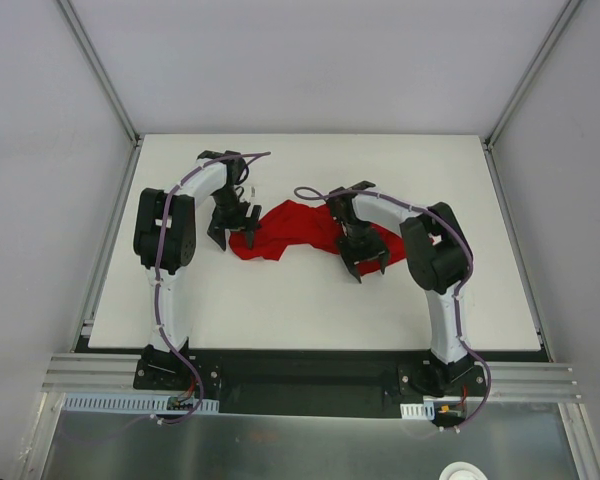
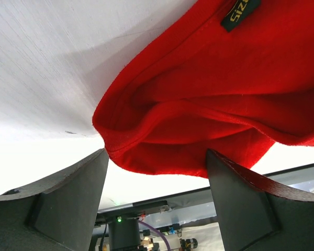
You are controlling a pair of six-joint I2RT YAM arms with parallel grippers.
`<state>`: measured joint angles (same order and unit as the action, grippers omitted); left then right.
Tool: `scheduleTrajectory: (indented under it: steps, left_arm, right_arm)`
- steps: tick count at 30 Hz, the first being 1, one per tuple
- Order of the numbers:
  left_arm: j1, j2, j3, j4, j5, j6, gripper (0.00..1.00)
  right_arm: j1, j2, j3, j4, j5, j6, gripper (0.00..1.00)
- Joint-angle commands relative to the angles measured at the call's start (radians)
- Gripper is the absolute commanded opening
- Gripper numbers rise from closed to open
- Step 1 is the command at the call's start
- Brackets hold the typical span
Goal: Fold and stack the t-shirts
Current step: Flatten out the tshirt
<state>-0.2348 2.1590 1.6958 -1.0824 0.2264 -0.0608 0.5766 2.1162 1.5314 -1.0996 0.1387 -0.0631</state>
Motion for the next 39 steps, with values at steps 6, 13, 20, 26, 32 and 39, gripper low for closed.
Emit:
scheduleTrajectory:
  steps: [6,13,20,26,32,39]
  left_arm:
    - [0.003,0.001,0.024,-0.036,-0.001,-0.005,0.75]
    - [0.005,0.007,0.027,-0.044,0.011,-0.005,0.70]
    - [0.005,0.015,0.045,-0.062,0.017,-0.005,0.55]
    - [0.009,0.021,0.070,-0.077,0.005,-0.014,0.00]
    - [0.020,0.006,0.128,-0.080,-0.076,-0.037,0.00]
    - [0.043,-0.030,0.245,-0.053,-0.220,-0.062,0.00]
  right_arm:
    - [0.031,-0.004,0.068,0.046,0.013,0.005,0.66]
    - [0.039,0.079,0.121,-0.003,0.016,-0.004,0.62]
    - [0.040,0.073,0.099,-0.037,0.051,-0.001,0.35]
    - [0.039,0.067,0.085,-0.052,0.085,0.008,0.01]
    - [0.040,0.050,0.108,-0.060,0.102,0.003,0.01]
    - [0.019,0.027,0.220,-0.123,0.170,-0.035,0.01]
